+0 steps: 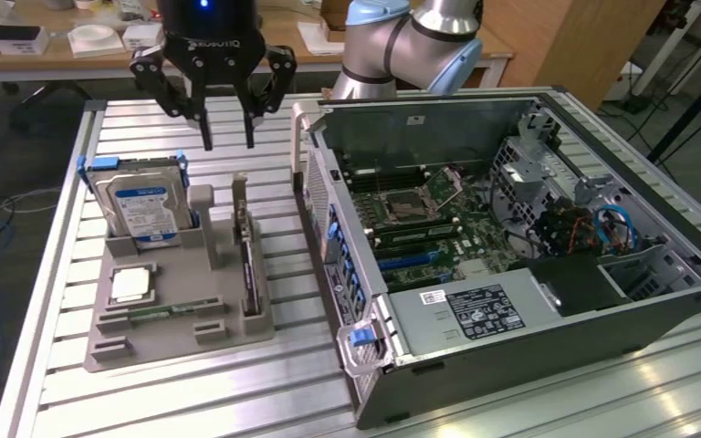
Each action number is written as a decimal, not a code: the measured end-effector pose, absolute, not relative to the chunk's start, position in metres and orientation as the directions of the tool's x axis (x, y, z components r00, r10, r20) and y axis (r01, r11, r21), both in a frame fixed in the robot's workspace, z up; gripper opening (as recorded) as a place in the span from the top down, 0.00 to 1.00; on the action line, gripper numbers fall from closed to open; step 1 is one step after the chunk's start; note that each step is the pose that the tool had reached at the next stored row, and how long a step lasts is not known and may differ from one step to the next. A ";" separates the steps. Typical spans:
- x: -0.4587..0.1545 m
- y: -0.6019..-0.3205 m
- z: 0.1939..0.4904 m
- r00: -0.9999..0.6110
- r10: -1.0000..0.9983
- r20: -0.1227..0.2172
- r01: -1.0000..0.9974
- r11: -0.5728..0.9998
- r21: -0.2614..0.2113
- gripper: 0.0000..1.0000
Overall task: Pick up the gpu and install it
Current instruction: 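Pick up the gpu and move the gpu toward the slot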
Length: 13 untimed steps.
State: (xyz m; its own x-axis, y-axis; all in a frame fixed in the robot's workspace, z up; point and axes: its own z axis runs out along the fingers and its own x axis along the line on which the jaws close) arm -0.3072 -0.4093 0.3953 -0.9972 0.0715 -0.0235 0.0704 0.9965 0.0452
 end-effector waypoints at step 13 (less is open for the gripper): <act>-0.309 -0.409 0.394 -0.997 0.072 -0.023 0.071 0.996 0.045 0.53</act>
State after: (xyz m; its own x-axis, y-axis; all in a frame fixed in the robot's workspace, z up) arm -0.3087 -0.4094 0.3942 -0.9972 0.0716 -0.0233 0.0705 0.9965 0.0450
